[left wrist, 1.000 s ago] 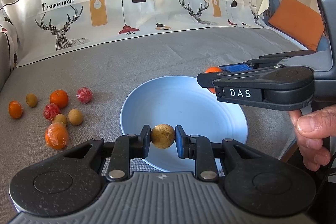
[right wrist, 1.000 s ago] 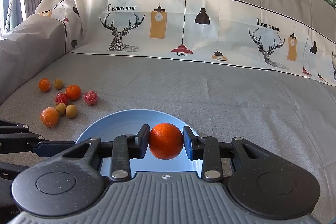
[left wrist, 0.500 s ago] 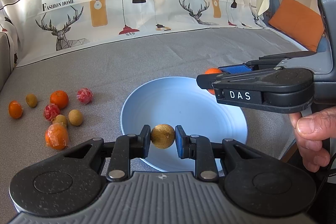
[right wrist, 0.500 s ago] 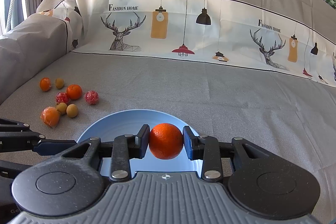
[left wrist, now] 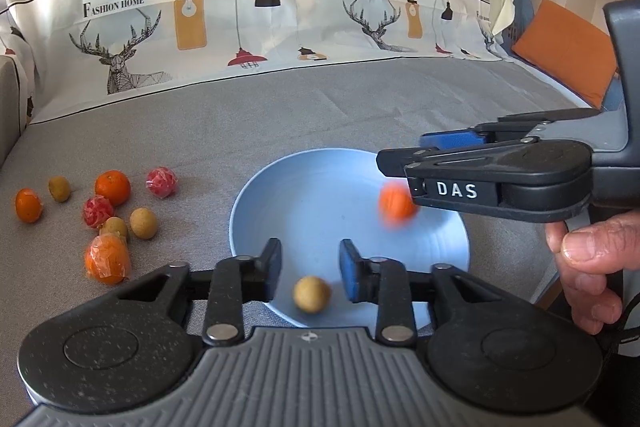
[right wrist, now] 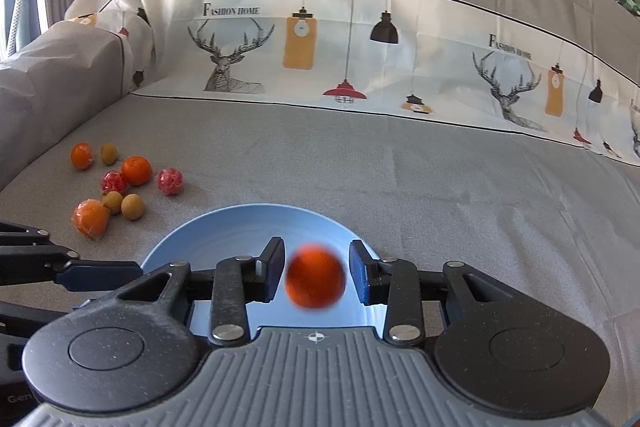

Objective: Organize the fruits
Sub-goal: 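Open both tools to drop the brown fruit and orange onto the plate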

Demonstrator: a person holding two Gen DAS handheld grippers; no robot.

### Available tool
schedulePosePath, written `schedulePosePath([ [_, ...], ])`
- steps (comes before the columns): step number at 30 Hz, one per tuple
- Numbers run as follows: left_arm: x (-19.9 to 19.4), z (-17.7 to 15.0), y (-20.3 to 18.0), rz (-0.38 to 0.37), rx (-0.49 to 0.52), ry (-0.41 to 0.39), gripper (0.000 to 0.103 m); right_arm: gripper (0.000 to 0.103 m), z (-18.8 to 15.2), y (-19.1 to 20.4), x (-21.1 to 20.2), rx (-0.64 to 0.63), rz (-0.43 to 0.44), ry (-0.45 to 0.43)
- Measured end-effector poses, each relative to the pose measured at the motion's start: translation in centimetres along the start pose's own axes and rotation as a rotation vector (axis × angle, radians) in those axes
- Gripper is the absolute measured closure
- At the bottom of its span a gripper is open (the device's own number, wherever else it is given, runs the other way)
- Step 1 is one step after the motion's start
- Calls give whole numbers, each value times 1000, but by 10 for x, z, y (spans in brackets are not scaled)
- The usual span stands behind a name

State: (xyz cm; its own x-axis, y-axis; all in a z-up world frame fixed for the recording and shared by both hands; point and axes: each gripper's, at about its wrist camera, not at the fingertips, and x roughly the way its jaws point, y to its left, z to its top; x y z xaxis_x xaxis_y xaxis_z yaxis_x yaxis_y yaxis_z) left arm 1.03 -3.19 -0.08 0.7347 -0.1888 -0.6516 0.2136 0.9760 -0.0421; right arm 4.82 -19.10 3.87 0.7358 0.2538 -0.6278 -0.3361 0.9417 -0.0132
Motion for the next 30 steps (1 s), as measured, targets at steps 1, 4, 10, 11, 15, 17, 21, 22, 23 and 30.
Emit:
schedulePosePath([
  [1, 0, 0, 1, 3, -4, -2, 66, 57, 0, -1, 0, 8, -1, -1],
  [4, -1, 0, 1, 8, -14, -2, 66, 55, 0, -3, 0, 16, -4, -1],
  [10, -1, 0, -1, 14, -13, -4, 66, 55, -1, -2, 0, 6, -1, 3],
  [11, -1, 0, -1, 14, -13, -4, 66, 55, -1, -2, 0, 6, -1, 3],
  [15, -1, 0, -1, 14, -13, -4, 66, 54, -1, -2, 0, 6, -1, 3],
  [17, -1, 0, -1, 15, -13, -4, 66, 55, -1, -2, 0, 6, 0, 3],
  [21, -1, 0, -1, 14, -13, -4, 66, 55, -1, -2, 0, 6, -1, 3],
  [22, -1, 0, 0, 14, -13, -4, 66, 55, -1, -2, 0, 6, -1, 3],
  [23, -1, 0, 0, 14, -12, -4, 66, 55, -1, -2, 0, 6, -1, 3],
  [30, -1, 0, 0, 15, -12, -4, 66, 55, 0, -3, -1, 4, -2, -1],
])
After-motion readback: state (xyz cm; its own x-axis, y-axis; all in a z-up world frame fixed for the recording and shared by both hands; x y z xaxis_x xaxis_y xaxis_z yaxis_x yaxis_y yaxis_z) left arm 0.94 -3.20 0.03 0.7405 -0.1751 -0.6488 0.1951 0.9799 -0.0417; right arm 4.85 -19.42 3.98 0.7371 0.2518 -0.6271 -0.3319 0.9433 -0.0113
